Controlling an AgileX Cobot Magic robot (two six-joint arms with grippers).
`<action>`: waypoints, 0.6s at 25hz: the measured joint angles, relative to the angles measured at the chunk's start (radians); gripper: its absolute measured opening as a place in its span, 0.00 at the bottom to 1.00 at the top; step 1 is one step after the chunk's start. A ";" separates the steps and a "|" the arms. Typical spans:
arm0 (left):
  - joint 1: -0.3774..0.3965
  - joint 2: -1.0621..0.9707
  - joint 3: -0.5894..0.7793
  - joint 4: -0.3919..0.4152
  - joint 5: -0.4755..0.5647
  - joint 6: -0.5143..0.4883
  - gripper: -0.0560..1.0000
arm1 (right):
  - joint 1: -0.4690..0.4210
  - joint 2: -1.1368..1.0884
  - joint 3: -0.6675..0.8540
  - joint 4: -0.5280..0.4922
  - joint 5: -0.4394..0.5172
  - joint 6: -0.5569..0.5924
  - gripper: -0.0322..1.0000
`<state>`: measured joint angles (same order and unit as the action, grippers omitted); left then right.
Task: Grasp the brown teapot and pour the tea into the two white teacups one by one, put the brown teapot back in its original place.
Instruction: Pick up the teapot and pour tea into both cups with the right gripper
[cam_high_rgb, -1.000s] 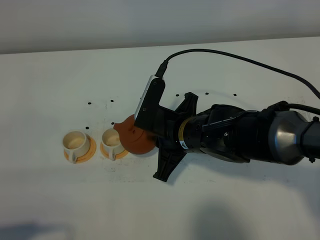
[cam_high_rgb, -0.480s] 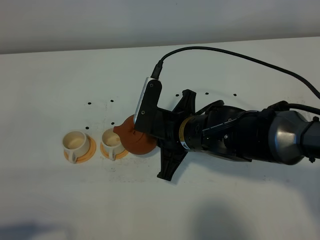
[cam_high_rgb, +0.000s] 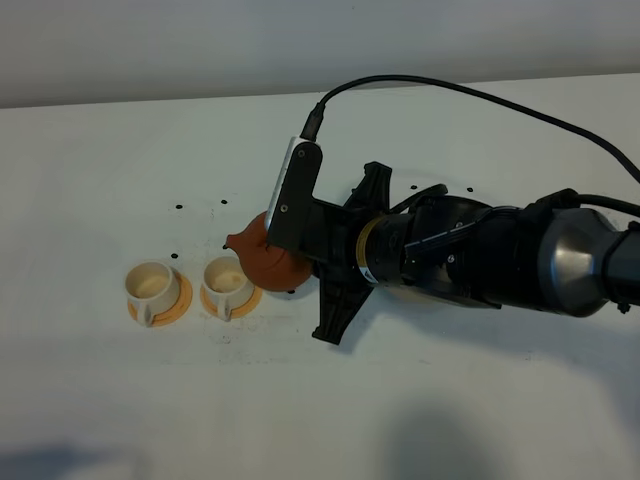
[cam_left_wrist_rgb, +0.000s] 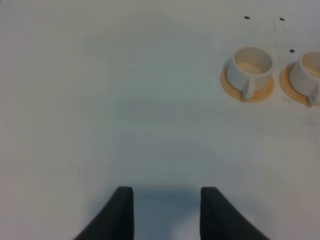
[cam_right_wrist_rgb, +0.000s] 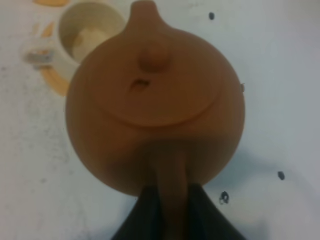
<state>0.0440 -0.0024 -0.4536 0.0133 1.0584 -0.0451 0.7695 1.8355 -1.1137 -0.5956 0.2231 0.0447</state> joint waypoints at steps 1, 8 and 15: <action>0.000 0.000 0.000 0.000 0.000 0.000 0.36 | -0.002 0.000 0.000 -0.002 0.000 0.000 0.14; 0.000 0.000 0.000 0.000 0.000 -0.001 0.36 | -0.002 0.036 0.000 -0.026 0.000 0.000 0.14; 0.000 0.000 0.000 0.000 0.000 0.000 0.36 | -0.002 0.051 0.000 -0.067 0.002 0.009 0.14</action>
<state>0.0440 -0.0024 -0.4536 0.0133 1.0584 -0.0452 0.7677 1.8860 -1.1140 -0.6630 0.2251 0.0538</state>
